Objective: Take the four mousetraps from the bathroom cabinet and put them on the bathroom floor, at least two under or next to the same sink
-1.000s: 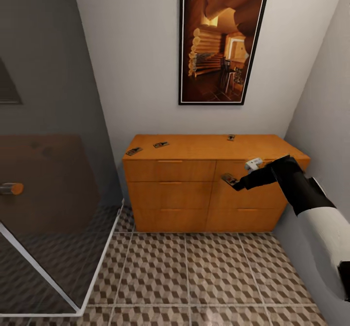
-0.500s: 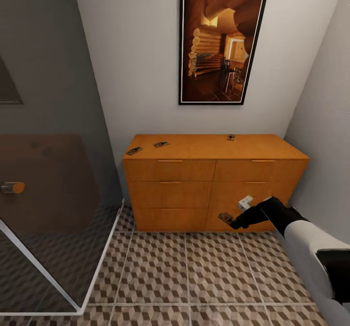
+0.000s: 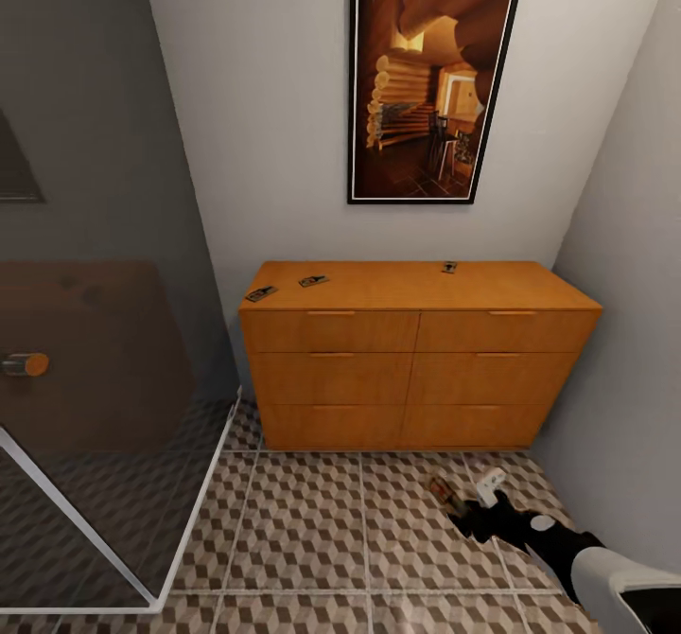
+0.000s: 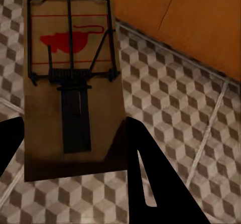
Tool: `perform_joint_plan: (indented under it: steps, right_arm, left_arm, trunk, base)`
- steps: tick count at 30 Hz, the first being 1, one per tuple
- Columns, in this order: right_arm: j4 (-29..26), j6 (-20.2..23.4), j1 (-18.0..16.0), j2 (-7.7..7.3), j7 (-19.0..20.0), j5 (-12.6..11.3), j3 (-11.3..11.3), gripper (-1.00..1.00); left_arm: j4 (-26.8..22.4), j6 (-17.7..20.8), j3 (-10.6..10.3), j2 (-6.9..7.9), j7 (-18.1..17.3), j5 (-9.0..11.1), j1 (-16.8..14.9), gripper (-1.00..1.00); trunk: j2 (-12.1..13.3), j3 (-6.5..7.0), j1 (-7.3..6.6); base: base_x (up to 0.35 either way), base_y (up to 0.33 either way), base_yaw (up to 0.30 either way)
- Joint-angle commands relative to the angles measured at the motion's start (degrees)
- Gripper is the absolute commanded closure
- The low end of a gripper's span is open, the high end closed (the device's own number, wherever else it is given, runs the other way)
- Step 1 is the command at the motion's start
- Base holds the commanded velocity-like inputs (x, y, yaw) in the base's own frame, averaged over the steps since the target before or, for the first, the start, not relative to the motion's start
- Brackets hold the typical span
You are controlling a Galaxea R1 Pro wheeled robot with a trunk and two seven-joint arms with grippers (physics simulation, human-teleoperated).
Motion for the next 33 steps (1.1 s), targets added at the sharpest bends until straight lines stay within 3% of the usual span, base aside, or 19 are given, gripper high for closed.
perform_joint_plan:
  steps: [1,5,7,10,11,12,14,16,19,23,25,28,33]
  right_arm:
    - [0.02,-2.78,1.93,0.31,-1.62,-0.58,0.17,1.00]
    - [0.08,-9.89,6.65,1.15,-5.29,-3.56,0.18,1.00]
    - [0.10,-12.69,8.90,1.51,-6.90,-6.37,0.18,1.00]
    - [0.12,-19.10,13.40,2.15,-12.56,-15.67,0.18,1.00]
    - [0.12,-20.16,13.94,2.28,-13.30,-16.94,0.18,1.00]
    - [0.12,-23.06,15.41,3.11,-14.88,-19.75,0.18,1.00]
    - [0.13,-25.14,16.47,4.27,-15.76,-21.26,0.18,1.00]
    - [0.13,-26.48,17.25,5.30,-16.31,-22.19,0.18,1.00]
    - [0.13,-27.11,17.65,5.70,-16.52,-22.63,0.18,1.00]
    - [0.13,-27.34,17.87,5.81,-16.58,-22.78,0.18,1.00]
    - [0.13,-27.36,17.98,5.84,-16.60,-22.82,0.18,1.00]
    - [0.13,-27.25,18.01,5.90,-16.67,-22.83,0.18,1.00]
    - [0.13,-27.10,18.02,5.98,-17.06,-22.84,0.18,1.00]
  left_arm:
    - [-0.10,-0.03,-0.39,0.05,0.08,0.56,-0.03,-1.00]
    - [-2.19,0.36,-0.27,0.06,0.48,0.47,-0.03,-1.00]
    - [-5.40,0.91,-0.25,0.18,0.60,0.40,-0.03,-1.00]
    - [-16.47,10.55,-0.23,0.67,1.91,0.34,-0.03,-1.00]
    - [-18.41,12.80,-0.23,0.69,2.45,0.33,-0.03,-1.00]
    - [-24.71,19.37,-0.23,0.73,4.71,0.28,-0.03,-1.00]
    - [-31.20,24.68,-0.23,0.66,7.53,0.26,-0.03,-1.00]
    - [-38.88,29.67,-0.23,0.50,10.54,0.26,-0.08,-1.00]
    - [-46.19,35.05,-0.23,-0.06,12.21,0.26,-0.67,-1.00]
    - [-50.82,42.91,-0.23,-1.24,12.83,0.15,-3.62,-1.00]
    - [-52.12,48.16,-0.23,-1.95,12.99,0.08,-7.96,-1.00]
    - [-52.18,50.31,-0.23,-2.70,13.06,0.12,-12.35,-1.00]
    - [-51.73,56.89,-0.23,-3.45,13.06,0.10,-22.82,-1.00]
  trunk:
    - [-0.03,-0.04,0.00]
    - [-0.03,-0.04,0.00]
    - [-0.03,-0.04,0.00]
    - [-0.03,-0.04,0.00]
    - [-0.03,-0.04,0.00]
    - [-0.03,-0.04,0.00]
    - [-0.03,-0.04,0.00]
    - [-0.03,-0.04,0.00]
    - [-0.03,-0.04,0.00]
    - [-0.03,-0.04,0.00]
    - [-0.03,-0.04,0.00]
    - [-0.03,-0.04,0.00]
    - [-0.03,-0.04,0.00]
  base:
    - [0.000,0.000,0.000]
    - [0.000,0.000,0.000]
    - [0.000,0.000,0.000]
    - [0.000,0.000,0.000]
    - [0.000,0.000,0.000]
    - [0.000,0.000,0.000]
    - [0.000,0.000,0.000]
    - [0.000,0.000,0.000]
    - [0.000,0.000,0.000]
    - [0.000,0.000,0.000]
    - [0.000,0.000,0.000]
    - [0.000,0.000,0.000]
    - [0.000,0.000,0.000]
